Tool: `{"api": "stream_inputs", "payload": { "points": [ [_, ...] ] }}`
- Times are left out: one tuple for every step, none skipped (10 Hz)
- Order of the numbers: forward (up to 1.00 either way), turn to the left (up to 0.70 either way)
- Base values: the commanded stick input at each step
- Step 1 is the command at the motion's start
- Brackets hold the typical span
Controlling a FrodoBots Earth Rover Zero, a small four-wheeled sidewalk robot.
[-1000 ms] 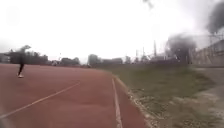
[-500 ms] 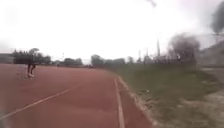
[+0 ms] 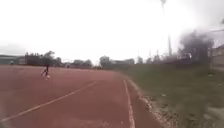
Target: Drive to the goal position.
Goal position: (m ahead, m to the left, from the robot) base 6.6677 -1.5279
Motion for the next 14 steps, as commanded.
{"api": "stream_inputs", "payload": {
  "points": [
    [0.7, 0.19],
    [0.7, 0.33],
    [0.7, 0.25],
    [0.7, 0.12],
    [0.7, 0.02],
    [0.7, 0.11],
    [0.7, 0.12],
    [0.7, 0.15],
    [0.7, 0.19],
    [0.7, 0.05],
    [0.7, 0.03],
    [0.7, 0.11],
    [0.7, 0.11],
    [0.7, 0.08]
  ]
}}
